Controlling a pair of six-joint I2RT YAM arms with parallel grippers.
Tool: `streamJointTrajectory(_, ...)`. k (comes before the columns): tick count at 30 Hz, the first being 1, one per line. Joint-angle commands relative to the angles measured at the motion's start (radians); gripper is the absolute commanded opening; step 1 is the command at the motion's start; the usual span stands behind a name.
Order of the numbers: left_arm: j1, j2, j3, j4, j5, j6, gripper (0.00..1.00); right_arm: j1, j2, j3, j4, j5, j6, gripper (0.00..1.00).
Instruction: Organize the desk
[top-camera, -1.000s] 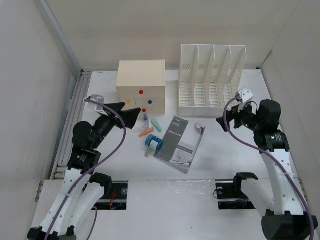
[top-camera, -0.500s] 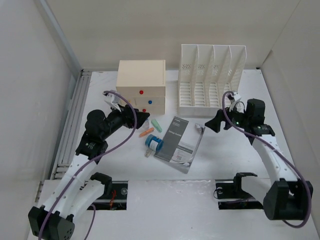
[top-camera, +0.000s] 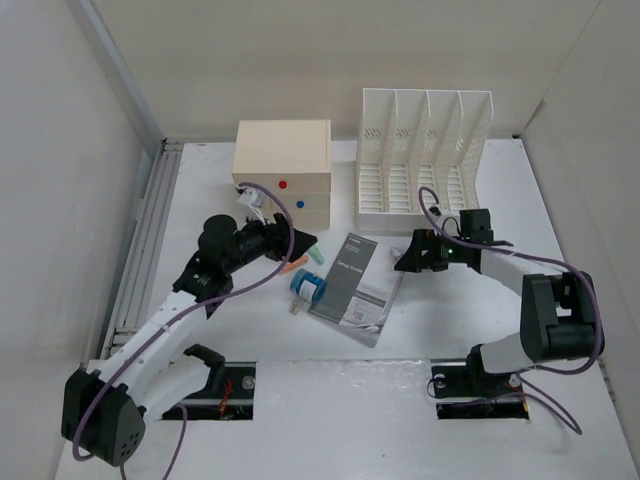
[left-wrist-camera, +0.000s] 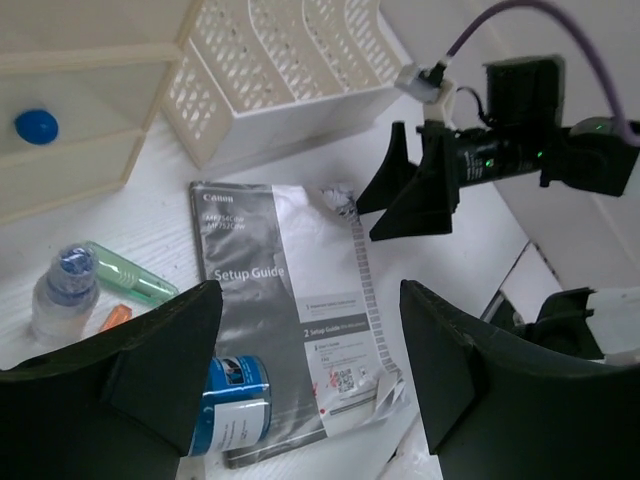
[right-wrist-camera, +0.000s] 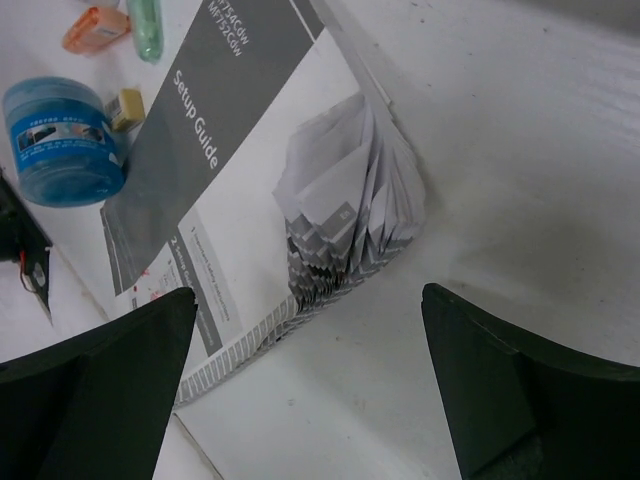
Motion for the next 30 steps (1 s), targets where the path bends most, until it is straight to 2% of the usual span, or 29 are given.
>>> streamJointTrajectory(1, -0.101, 0.061, 0.023, 0.053, -0.103, 0.032, 0.69, 0.004, -0.014, -0.014, 0.104, 0.042, 0.064, 0.99)
streamJointTrajectory(2, -0.131, 0.084, 0.050, 0.044, -0.189, 0.044, 0.69, 0.004, -0.014, -0.026, 0.117, 0.053, 0.064, 0.99)
streamJointTrajectory(3, -0.204, 0.125, 0.060, 0.044, -0.234, 0.060, 0.69, 0.004, -0.014, -0.027, 0.117, 0.070, 0.074, 0.99)
streamJointTrajectory(5, -0.265, 0.191, 0.070, 0.080, -0.318, 0.098, 0.69, 0.004, -0.014, -0.036, 0.139, 0.079, 0.084, 0.99)
streamJointTrajectory(10, -0.360, 0.322, 0.058, 0.174, -0.332, 0.132, 0.69, 0.013, 0.077, -0.047, 0.197, 0.067, 0.094, 0.99)
streamJointTrajectory(18, -0.360, 0.506, 0.025, 0.350, -0.345, 0.175, 0.53, 0.046, 0.206, -0.025, 0.245, 0.047, 0.104, 0.99)
streamJointTrajectory(21, -0.360, 0.607, 0.034, 0.392, -0.334, 0.193, 0.37, 0.072, 0.206, -0.025, 0.254, 0.073, 0.114, 0.97)
streamJointTrajectory(24, -0.360, 0.690, 0.054, 0.427, -0.309, 0.193, 0.27, 0.081, 0.187, -0.025, 0.254, 0.084, 0.114, 0.91)
streamJointTrajectory(30, -0.369, 0.779, 0.081, 0.459, -0.282, 0.202, 0.25, 0.081, 0.156, -0.025, 0.254, 0.095, 0.134, 0.74)
